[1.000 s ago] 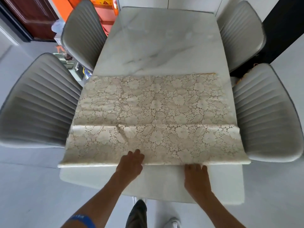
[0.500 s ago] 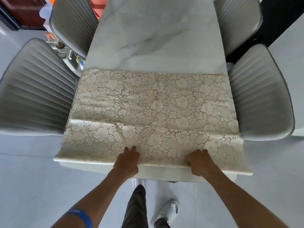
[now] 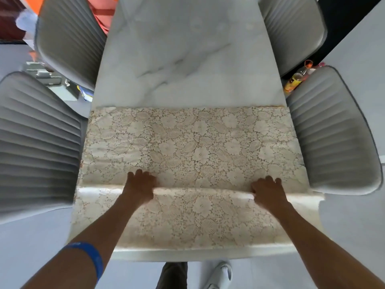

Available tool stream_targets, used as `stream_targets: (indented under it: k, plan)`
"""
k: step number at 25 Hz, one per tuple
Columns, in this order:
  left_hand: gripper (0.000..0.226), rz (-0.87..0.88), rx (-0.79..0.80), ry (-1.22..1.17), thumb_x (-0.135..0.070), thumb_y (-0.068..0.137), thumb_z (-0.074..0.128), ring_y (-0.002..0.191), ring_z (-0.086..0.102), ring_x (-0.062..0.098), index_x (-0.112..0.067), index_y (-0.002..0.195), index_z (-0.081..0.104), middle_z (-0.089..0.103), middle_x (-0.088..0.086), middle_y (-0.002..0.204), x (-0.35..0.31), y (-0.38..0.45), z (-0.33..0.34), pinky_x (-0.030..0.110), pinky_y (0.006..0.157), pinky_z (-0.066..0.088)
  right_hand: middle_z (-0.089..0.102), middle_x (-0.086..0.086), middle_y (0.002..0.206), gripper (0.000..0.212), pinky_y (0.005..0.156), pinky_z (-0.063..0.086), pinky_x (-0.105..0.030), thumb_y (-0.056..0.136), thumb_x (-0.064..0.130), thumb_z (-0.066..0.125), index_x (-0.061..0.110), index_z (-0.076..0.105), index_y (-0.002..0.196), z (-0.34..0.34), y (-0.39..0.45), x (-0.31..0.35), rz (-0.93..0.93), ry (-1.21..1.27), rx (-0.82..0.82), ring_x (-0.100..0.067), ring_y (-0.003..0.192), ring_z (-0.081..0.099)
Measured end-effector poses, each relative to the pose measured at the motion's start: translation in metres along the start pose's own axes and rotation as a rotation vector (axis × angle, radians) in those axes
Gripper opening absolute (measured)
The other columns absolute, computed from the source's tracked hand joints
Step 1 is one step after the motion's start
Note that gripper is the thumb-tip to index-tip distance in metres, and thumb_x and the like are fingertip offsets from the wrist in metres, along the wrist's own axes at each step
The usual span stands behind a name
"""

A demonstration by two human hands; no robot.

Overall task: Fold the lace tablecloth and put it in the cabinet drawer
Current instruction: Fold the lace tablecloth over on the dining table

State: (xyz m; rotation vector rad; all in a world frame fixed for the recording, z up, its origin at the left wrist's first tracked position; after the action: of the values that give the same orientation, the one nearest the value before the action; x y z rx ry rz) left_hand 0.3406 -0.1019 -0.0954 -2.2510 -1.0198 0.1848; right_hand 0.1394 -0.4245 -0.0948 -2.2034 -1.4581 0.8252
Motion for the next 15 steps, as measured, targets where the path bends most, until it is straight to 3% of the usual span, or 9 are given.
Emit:
stream_targets:
  k: [2, 5, 7, 10, 12, 15]
  plan:
    - [0.024, 0.073, 0.048, 0.0, -0.029, 0.09, 0.057, 0.116, 0.049, 0.021, -0.024, 0.114, 0.057, 0.057, -0.004, 0.116, 0.014, 0.004, 0.002, 0.038, 0.096, 0.038, 0.062, 0.005, 0.122, 0.035, 0.104, 0.033, -0.045, 0.089, 0.017, 0.048, 0.027, 0.059, 0.121, -0.002, 0.005, -0.017, 0.029, -0.003, 0.071, -0.019, 0.119, 0.051]
    - [0.013, 0.137, 0.108, -0.223, -0.022, 0.091, 0.059, 0.097, 0.06, 0.015, -0.026, 0.103, 0.059, 0.065, -0.007, 0.102, 0.042, 0.012, -0.016, 0.03, 0.085, 0.044, 0.063, 0.009, 0.124, 0.037, 0.105, 0.028, -0.043, 0.091, 0.015, 0.049, 0.031, 0.059, 0.122, -0.026, 0.019, -0.039, 0.086, 0.13, 0.136, -0.014, 0.117, 0.055]
    - [0.016, 0.147, 0.07, -0.258, -0.021, 0.094, 0.056, 0.096, 0.061, 0.015, -0.026, 0.109, 0.059, 0.067, -0.007, 0.106, 0.061, 0.029, -0.041, 0.028, 0.08, 0.042, 0.066, 0.008, 0.118, 0.035, 0.1, 0.031, -0.041, 0.088, 0.011, 0.05, 0.029, 0.061, 0.116, -0.051, 0.037, -0.045, 0.077, 0.175, 0.053, -0.016, 0.112, 0.058]
    - [0.021, 0.087, -0.017, -0.188, -0.022, 0.099, 0.047, 0.113, 0.057, 0.017, -0.027, 0.115, 0.059, 0.063, -0.007, 0.124, 0.086, 0.065, -0.085, 0.035, 0.092, 0.035, 0.068, 0.005, 0.11, 0.034, 0.096, 0.034, -0.041, 0.083, 0.008, 0.049, 0.026, 0.062, 0.108, -0.089, 0.08, -0.057, 0.101, 0.205, -0.112, -0.02, 0.107, 0.058]
    - [0.021, 0.016, -0.108, -0.153, -0.019, 0.098, 0.047, 0.116, 0.057, 0.017, -0.027, 0.113, 0.06, 0.064, -0.007, 0.124, 0.098, 0.096, -0.11, 0.036, 0.094, 0.034, 0.068, 0.003, 0.106, 0.031, 0.093, 0.034, -0.042, 0.083, 0.009, 0.05, 0.025, 0.062, 0.106, -0.107, 0.115, -0.068, 0.118, 0.195, -0.189, -0.022, 0.103, 0.058]
    - [0.021, -0.067, -0.224, -0.143, -0.016, 0.094, 0.051, 0.11, 0.061, 0.017, -0.027, 0.109, 0.062, 0.068, -0.007, 0.116, 0.107, 0.144, -0.13, 0.032, 0.085, 0.036, 0.067, 0.001, 0.1, 0.023, 0.094, 0.034, -0.045, 0.085, 0.009, 0.049, 0.023, 0.059, 0.102, -0.122, 0.169, -0.078, 0.122, 0.148, -0.264, -0.024, 0.099, 0.056]
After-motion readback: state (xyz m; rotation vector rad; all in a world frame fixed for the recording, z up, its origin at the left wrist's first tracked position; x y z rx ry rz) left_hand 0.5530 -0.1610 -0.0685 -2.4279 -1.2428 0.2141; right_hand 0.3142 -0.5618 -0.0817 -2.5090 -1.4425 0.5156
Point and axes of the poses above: each hand's wrist, its own y-axis towards the middle knuckle, its own z-axis out of the palm, x = y × z, the point moved 3 cm from there along y, towards the middle knuckle
